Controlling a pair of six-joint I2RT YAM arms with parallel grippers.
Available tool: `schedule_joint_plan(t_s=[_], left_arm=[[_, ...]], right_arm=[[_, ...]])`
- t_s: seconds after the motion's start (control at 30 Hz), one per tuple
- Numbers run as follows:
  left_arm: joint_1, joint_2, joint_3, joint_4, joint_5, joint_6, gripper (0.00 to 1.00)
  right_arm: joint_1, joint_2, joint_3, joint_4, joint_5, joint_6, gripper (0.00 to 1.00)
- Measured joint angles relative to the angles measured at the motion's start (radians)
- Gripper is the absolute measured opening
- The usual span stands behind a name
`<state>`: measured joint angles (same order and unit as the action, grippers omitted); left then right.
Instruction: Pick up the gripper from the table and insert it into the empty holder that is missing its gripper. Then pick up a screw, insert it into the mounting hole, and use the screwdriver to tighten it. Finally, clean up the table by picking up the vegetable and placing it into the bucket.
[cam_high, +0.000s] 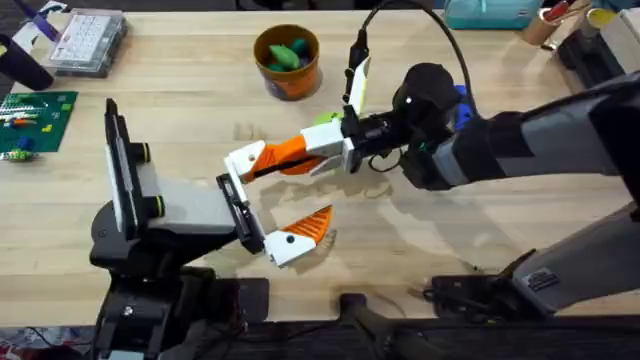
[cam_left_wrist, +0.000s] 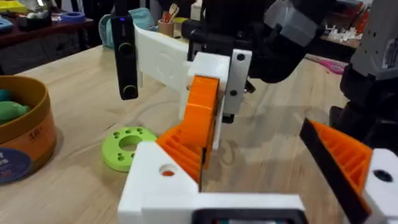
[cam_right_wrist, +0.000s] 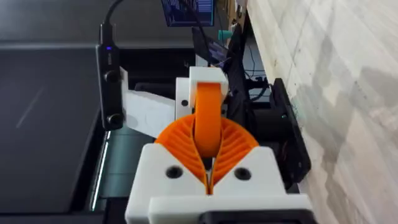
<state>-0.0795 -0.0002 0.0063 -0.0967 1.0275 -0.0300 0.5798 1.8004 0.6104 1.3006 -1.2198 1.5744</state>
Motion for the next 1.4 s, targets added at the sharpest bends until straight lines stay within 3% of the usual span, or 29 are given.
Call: schedule_joint_plan(t_s=[1.4], left_arm=[[0.0, 0.0, 0.0, -0.001, 0.007, 0.003, 0.987]], right_arm=[[-0.007, 0.0, 0.007, -0.022, -0.022, -0.004, 0.01]])
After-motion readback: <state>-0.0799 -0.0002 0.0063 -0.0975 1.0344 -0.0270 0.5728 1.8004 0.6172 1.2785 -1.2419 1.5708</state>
